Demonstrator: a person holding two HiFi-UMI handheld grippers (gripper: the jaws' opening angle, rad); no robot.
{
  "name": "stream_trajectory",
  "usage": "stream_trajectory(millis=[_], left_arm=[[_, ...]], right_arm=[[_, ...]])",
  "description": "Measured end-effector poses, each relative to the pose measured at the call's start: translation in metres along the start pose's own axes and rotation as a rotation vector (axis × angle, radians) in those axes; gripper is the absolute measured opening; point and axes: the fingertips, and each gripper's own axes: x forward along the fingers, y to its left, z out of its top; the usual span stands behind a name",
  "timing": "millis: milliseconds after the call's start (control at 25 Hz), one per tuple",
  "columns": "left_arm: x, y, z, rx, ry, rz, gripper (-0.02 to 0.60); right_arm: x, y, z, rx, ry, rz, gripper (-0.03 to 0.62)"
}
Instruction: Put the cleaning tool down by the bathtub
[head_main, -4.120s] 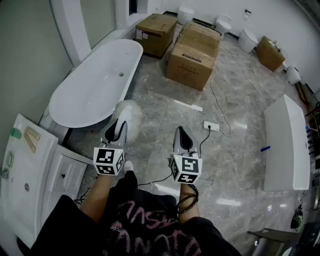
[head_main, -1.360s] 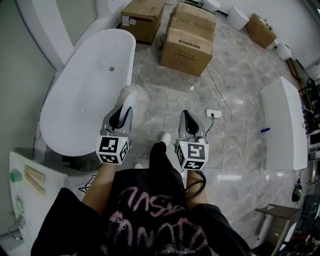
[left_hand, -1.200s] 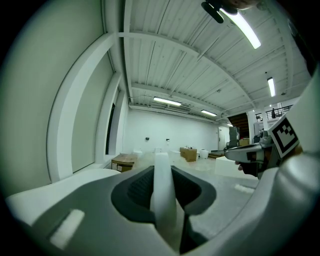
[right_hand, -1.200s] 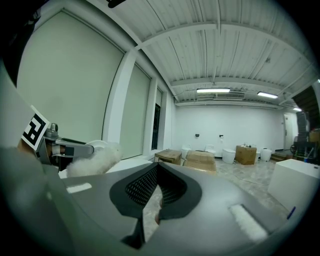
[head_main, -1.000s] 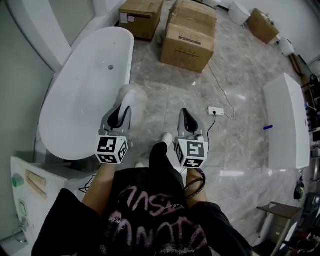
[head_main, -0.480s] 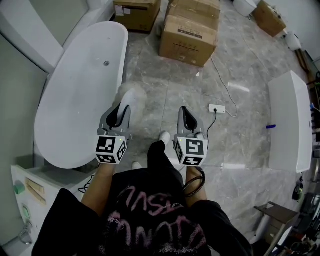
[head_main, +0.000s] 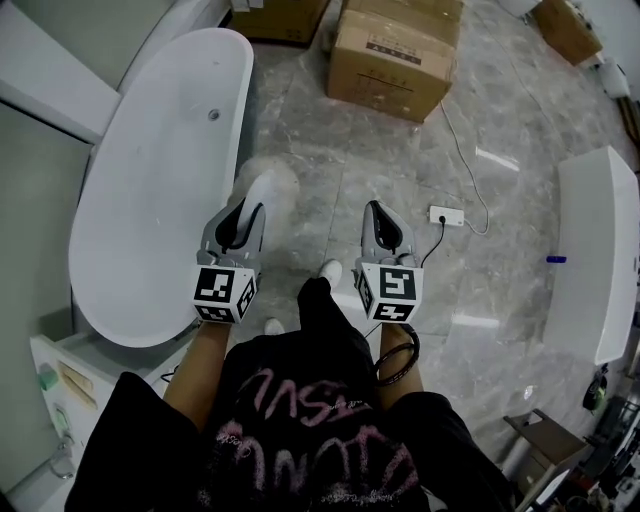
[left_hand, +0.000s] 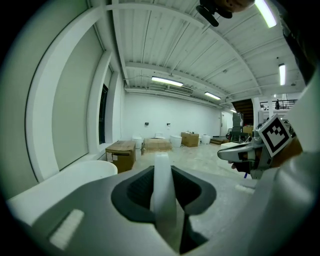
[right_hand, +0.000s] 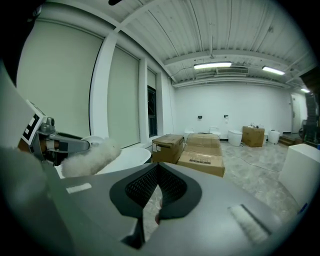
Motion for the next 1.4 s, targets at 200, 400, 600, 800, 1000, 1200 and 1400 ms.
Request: stream_trajectory(millis=[200, 400, 600, 800, 1000, 1200, 1400], left_arm=[[0.037, -0.007, 0.007, 0.024, 0.037, 0.009, 0.09], [0.06, -0.015, 0.012, 0.036, 0.068, 0.009, 0.09], [0.072, -0.017, 0.009, 0.046, 0.082, 0.015, 0.09], [0.079, -0.003, 0.005, 0.047, 0.091, 0.028, 0.09], [0.09, 0.003, -0.001, 0.037, 0.112, 0.003, 0.09], [0.101, 0.012, -0.01, 0.02, 0.126, -0.011, 0.09], [0.109, 0.023, -0.022, 0.007, 0.146, -0.021, 0.09]], right_arm=[[0.032, -0.024, 0.0, -0.006, 0.026, 0.044, 0.014], [0.051, -0.044, -0.003, 0.013, 0.044, 0.068, 0.014], [0.058, -0.054, -0.013, 0.028, 0.065, 0.08, 0.014], [0.069, -0.047, -0.018, 0.035, 0.079, 0.094, 0.014], [0.079, -0.039, -0.019, 0.043, 0.094, 0.094, 0.014], [0.088, -0.038, -0.027, 0.05, 0.111, 0.071, 0.014], [0.099, -0.032, -0.036, 0.015, 0.141, 0.059, 0.014]])
